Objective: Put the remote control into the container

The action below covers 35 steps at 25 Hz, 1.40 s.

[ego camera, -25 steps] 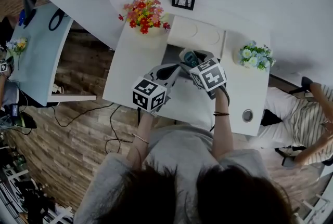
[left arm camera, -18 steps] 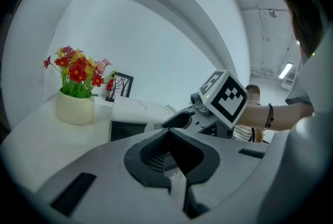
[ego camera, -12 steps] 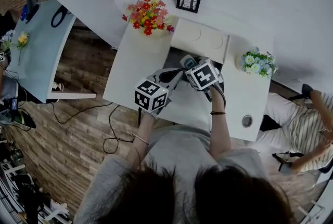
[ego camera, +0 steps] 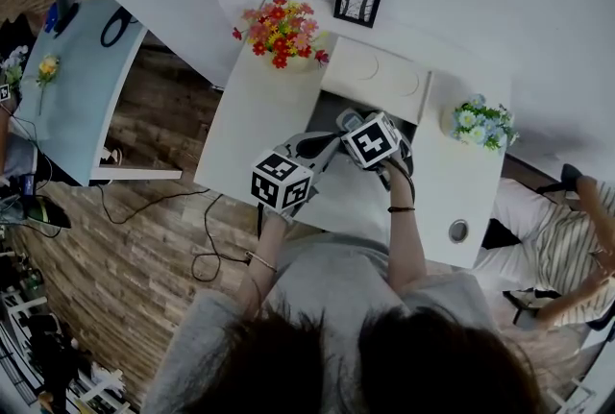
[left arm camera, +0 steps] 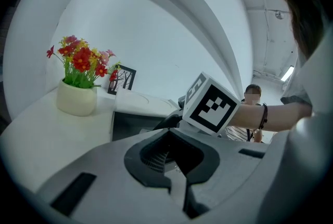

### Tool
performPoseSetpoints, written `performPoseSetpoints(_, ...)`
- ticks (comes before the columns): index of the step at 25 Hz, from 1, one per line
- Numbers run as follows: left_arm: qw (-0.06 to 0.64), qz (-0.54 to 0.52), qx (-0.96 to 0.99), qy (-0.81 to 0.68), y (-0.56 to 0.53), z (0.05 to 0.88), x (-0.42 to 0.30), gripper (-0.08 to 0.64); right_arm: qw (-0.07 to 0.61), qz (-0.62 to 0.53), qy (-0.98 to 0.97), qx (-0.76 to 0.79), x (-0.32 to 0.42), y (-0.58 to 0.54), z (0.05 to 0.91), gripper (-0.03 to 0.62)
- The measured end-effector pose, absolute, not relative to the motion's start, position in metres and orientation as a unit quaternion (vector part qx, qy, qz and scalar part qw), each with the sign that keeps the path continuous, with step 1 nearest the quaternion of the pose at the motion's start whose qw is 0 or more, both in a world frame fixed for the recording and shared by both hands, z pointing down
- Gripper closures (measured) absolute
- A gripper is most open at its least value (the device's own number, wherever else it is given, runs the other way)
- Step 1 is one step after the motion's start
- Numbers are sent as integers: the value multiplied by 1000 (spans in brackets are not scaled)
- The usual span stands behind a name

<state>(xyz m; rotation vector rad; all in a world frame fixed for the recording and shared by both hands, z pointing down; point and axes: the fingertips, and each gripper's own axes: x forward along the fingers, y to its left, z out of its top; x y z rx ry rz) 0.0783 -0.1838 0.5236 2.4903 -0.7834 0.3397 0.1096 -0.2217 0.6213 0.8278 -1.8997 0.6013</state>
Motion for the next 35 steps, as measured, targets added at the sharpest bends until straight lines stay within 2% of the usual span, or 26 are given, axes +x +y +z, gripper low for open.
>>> performPoseSetpoints(6,254,123,913,-294,-186,524,75,557,462,206,-793,338,102,-232,611,313)
performPoseSetpoints(23,267,110,916,-278,-180,522,82,557,459,185,-797,345,99,-231,609,298)
performPoseSetpoints(35,255,95,924,-270,-176,511,87,557,379,182,-824,380,107,-225,582,307)
